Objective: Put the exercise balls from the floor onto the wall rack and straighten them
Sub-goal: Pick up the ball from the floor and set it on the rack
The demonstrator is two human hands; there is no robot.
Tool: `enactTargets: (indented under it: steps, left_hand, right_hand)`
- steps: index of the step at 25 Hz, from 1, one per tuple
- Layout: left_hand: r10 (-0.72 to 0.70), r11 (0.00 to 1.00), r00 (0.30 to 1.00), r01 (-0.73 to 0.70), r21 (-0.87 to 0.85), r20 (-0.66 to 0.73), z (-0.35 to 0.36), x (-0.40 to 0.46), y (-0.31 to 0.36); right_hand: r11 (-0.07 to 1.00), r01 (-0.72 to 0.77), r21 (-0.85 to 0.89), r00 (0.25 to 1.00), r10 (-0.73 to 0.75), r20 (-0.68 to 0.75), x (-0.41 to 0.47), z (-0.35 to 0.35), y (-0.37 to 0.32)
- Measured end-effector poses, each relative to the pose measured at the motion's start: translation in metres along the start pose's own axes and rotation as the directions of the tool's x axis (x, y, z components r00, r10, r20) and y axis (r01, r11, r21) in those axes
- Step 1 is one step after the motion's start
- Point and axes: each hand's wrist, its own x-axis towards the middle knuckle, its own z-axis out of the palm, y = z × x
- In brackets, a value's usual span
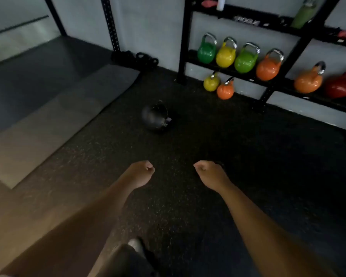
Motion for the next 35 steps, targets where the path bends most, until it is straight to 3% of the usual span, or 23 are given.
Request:
enactTargets:
  steps: [4,15,22,29,32,35]
  left_hand:
    - [-0.05,0.999,0.995,0.05,0.009,0.081,-0.004,0.045,-0.018]
    - [-0.209,0.975,0.967,0.217,-0.04,0.147,-0.069,0.224,-0.047]
    - [-0.414,0.896,0.901,0.429,-0.118,0.133,-0.1,0.35,-0.035]
    - [-0.494,0.847,0.849,0.518,-0.115,0.188,-0.132,0.455,-0.02]
    - [-0.552,0.793,0.802,0.59,-0.154,0.228,-0.15,0.508,-0.026]
    - [-0.602,0.732,0.761,0.647,-0.214,0.242,-0.168,0.573,-0.04]
  right_hand:
    - [0.984,0.003,-0.181,0.993,0.018,0.115,0.067,0.01,-0.005]
    - [0.956,-0.04,-0.292,0.962,0.116,0.249,0.279,0.0,-0.056]
    - [0.927,-0.025,-0.374,0.928,0.161,0.336,0.448,-0.035,-0.058]
    - [0.872,-0.013,-0.49,0.851,0.267,0.452,0.611,-0.071,-0.088]
    - [0.849,-0.059,-0.525,0.824,0.339,0.455,0.685,-0.073,-0.11]
    - [0.88,-0.175,-0.442,0.813,0.383,0.44,0.762,-0.071,-0.126]
